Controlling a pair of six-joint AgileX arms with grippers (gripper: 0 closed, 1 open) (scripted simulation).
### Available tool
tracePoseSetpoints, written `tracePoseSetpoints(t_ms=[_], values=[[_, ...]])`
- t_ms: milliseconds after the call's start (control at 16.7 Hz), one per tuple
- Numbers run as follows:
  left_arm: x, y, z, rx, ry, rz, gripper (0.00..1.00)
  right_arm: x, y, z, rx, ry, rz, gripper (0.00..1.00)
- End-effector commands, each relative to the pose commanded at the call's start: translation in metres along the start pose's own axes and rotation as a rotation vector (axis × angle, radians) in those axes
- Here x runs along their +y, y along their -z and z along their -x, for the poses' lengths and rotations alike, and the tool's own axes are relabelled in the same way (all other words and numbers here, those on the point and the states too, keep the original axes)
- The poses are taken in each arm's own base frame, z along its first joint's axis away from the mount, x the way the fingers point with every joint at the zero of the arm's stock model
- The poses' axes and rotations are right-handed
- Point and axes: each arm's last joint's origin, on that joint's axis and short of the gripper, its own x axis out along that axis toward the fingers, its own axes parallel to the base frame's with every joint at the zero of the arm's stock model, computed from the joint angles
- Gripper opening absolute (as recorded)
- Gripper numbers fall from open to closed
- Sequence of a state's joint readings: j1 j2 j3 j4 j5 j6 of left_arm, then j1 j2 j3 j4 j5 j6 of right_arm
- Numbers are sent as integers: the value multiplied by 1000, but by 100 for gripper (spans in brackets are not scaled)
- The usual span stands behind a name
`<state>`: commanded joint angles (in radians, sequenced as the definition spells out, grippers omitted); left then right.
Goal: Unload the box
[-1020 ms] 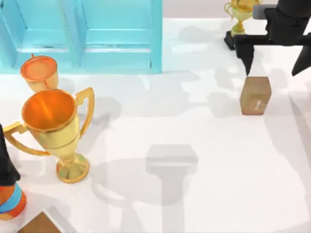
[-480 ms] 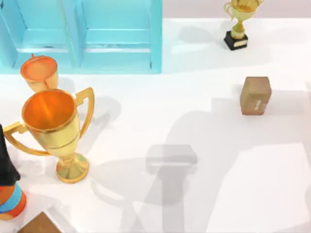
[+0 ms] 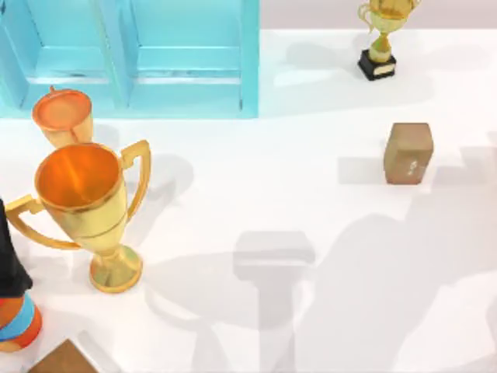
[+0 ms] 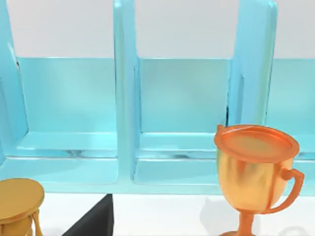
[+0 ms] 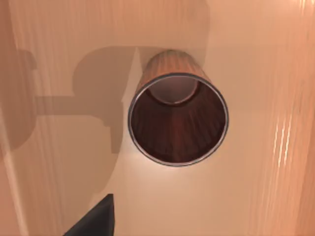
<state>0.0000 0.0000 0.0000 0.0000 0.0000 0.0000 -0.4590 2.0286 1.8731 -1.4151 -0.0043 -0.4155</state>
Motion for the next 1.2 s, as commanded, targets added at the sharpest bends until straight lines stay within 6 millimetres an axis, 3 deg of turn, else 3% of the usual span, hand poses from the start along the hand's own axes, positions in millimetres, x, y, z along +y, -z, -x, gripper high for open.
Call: tracePoseSetpoints(t_ms=[300, 900, 1200], values=[[0, 0, 0, 0, 0, 0, 100, 2, -5, -13, 0, 1, 1, 100], [0, 0, 0, 0, 0, 0, 100, 0, -1, -97, 1, 0, -1, 100], [0, 0, 0, 0, 0, 0, 100, 0, 0, -100, 0, 0, 0, 100]])
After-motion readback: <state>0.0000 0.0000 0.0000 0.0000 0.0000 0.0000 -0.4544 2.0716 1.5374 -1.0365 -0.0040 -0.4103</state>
